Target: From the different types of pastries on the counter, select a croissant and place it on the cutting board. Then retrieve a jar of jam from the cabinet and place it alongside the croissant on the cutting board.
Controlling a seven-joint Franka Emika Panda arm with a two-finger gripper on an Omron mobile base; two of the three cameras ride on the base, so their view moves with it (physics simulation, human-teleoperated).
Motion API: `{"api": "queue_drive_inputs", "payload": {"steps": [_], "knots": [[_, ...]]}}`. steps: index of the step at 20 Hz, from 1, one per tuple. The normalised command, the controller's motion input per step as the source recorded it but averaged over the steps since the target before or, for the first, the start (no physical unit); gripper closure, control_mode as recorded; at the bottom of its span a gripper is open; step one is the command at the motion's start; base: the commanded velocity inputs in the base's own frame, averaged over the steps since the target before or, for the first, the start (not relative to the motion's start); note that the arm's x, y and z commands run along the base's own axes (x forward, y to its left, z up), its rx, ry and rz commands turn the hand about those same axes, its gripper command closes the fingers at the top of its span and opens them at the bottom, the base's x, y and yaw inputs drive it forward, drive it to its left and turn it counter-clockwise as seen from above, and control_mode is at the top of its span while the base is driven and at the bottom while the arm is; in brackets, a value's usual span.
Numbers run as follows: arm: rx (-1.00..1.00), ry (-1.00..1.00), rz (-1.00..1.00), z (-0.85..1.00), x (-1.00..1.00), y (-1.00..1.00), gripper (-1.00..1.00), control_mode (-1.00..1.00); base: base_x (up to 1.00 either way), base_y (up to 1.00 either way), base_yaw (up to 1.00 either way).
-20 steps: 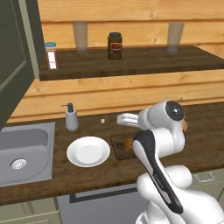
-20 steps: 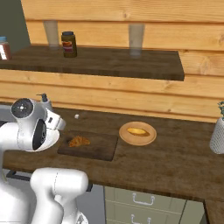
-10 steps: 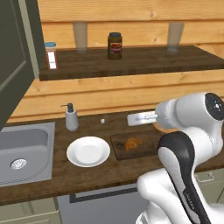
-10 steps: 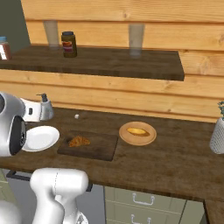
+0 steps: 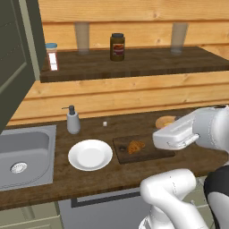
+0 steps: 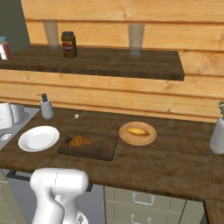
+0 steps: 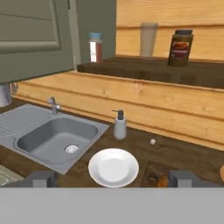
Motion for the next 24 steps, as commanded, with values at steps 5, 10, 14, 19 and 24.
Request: {"api": "queue_drive_inputs", "payload": {"steps": [5, 10, 14, 19, 24], "knots": [[0.00, -0.30, 0.10, -0.03, -0.92, 0.00, -1.00, -1.00, 0.00, 0.00, 0.00], [0.00, -0.24, 0.05, -0.01, -0.53, 0.00, -1.00, -1.00, 0.00, 0.00, 0.00], [0.00, -0.16, 0.06, 0.00, -0.54, 0.00, -1.00, -1.00, 0.00, 0.00, 0.00], [0.00, -0.07, 0.01, 0.00, -0.36, 0.00, -1.00, -1.00, 0.00, 0.00, 0.00], [0.00, 0.00, 0.00, 0.00, -0.06, 0.00, -1.00, -1.00, 0.00, 0.00, 0.00]]}}
